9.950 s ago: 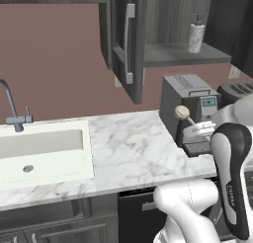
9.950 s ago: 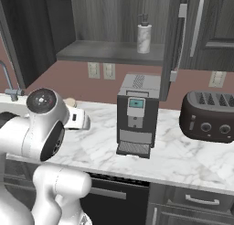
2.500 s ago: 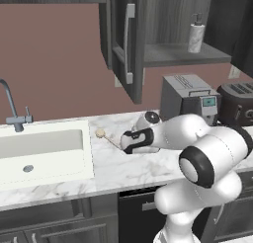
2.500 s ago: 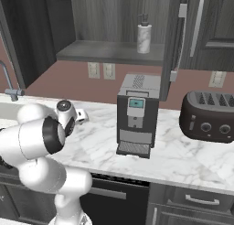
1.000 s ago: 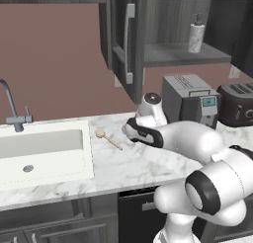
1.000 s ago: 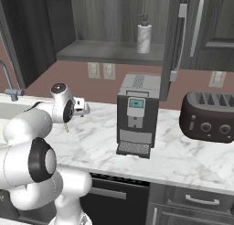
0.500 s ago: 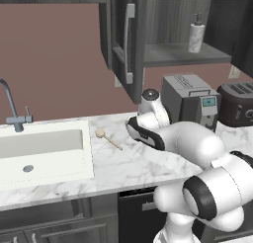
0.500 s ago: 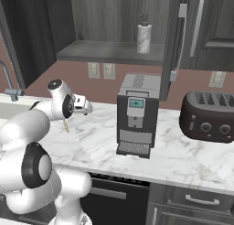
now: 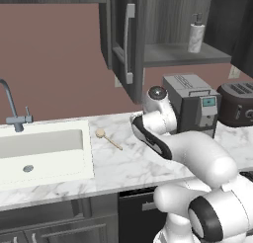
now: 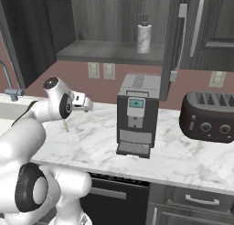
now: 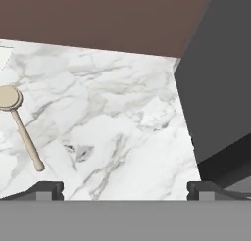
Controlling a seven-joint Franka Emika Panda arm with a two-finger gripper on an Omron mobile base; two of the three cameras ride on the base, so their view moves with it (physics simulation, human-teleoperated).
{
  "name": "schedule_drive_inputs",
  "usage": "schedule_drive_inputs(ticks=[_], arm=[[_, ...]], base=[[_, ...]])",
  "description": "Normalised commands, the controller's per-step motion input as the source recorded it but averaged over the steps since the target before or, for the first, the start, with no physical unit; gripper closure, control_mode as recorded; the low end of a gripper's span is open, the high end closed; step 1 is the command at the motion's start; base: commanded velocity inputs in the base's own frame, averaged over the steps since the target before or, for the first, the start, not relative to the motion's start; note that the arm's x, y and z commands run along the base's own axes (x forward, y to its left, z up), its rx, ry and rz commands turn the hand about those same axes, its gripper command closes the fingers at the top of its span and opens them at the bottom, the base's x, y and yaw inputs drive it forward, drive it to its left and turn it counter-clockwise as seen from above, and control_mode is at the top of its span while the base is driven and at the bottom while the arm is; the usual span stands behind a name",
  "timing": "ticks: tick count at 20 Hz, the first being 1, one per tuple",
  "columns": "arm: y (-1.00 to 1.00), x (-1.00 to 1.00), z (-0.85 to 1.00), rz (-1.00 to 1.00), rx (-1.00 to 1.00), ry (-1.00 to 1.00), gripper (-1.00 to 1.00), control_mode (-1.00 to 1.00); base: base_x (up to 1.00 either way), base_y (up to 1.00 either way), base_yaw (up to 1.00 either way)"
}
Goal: Locate and retrieve the dish brush and soap dispenser from the cabinet. Place them next to the sink.
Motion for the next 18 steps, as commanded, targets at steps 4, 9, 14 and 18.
schedule_drive_inputs(ticks=[4, 9, 14, 18], arm=[[-0.24, -0.26, 0.38, 0.00, -0.01, -0.13, -1.00, -1.00], [-0.35, -0.27, 0.46, -0.01, -0.01, -0.14, -1.00, -1.00], [-0.34, -0.18, 0.57, -0.02, 0.00, -0.14, -1.00, -1.00], [-0.23, -0.19, 0.62, -0.01, 0.00, -0.10, -1.00, -1.00]], base=[[0.00, 0.00, 0.00], [0.00, 0.00, 0.00], [0.00, 0.00, 0.00], [0.00, 0.00, 0.00]])
